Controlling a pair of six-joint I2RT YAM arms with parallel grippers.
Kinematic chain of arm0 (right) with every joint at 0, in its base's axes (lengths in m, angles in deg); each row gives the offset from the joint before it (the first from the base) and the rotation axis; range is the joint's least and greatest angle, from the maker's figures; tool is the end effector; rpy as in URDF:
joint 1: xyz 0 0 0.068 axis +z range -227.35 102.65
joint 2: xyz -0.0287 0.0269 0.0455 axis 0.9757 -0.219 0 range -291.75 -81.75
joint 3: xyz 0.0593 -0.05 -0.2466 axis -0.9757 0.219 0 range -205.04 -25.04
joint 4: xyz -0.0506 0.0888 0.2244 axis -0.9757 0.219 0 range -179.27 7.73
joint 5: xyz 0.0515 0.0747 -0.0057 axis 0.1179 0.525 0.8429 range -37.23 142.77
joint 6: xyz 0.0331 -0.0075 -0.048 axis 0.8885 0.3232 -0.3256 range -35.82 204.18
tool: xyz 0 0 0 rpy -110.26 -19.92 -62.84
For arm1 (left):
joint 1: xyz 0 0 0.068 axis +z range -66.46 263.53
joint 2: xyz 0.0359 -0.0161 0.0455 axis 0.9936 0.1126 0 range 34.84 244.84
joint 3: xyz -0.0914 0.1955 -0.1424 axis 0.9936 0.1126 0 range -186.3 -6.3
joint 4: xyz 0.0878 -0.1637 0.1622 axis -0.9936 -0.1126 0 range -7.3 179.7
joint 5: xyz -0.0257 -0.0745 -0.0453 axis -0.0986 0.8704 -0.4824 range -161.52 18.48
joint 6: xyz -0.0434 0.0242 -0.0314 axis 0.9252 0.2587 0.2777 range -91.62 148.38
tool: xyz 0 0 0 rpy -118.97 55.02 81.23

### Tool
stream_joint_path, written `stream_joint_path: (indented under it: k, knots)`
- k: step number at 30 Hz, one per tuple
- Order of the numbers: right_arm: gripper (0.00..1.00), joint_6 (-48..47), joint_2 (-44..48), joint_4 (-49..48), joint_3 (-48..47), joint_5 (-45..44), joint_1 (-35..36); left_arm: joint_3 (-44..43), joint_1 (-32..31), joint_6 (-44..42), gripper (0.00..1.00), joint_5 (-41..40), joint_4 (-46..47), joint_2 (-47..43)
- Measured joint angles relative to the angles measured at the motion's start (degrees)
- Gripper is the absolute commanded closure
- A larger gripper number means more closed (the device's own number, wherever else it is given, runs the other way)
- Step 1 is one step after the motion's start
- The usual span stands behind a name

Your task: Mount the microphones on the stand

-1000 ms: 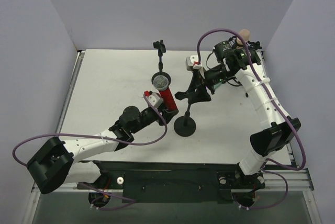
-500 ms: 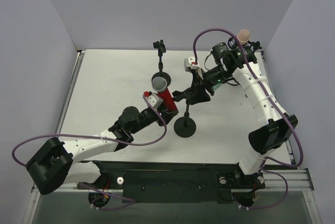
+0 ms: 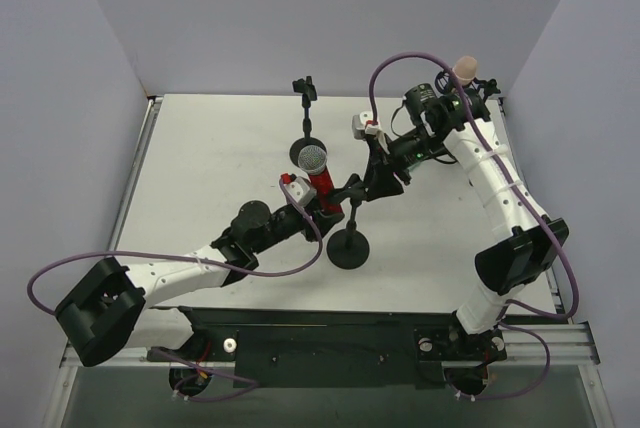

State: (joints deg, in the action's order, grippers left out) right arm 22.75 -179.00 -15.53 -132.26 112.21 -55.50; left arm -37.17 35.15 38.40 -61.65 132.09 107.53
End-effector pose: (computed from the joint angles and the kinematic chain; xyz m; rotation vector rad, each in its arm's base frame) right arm 0.2731 0.1490 0.3736 -1.6742 1.4444 1.0044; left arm 0.1756 -0.2087 0.2446 0.6709 1.4952 -0.9275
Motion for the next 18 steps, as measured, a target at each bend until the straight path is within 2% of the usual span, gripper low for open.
stream_joint_path:
  k: [1, 2, 3, 5, 12, 18]
  knots:
    - [0.34, 0.2, 0.0, 0.1, 0.0, 0.1, -0.1, 0.0, 0.0, 0.0, 1.00, 0.0, 0.1, 0.0]
    - [0.26, -0.2, 0.0, 0.0, 0.0, 0.1, -0.2, 0.0, 0.0, 0.0, 1.00, -0.1, 0.0, 0.0]
    - [0.13, 0.1, 0.0, 0.1, 0.1, 0.1, -0.3, 0.0, 0.0, 0.0, 1.00, -0.3, 0.0, -0.1]
    - [0.04, -1.2, 0.2, 0.2, 1.0, 0.2, -0.5, 0.1, 0.0, 0.1, 1.00, -1.0, -0.3, -0.7]
    - [0.01, -4.4, 1.5, 1.0, 3.6, -0.3, 0.6, 1.9, 0.2, 0.1, 1.00, -4.1, -1.6, -7.4]
    - [0.00, -0.8, 1.5, -1.7, 3.4, -0.5, 2.0, 3.6, 0.5, 0.1, 1.00, -5.1, -2.7, -10.7]
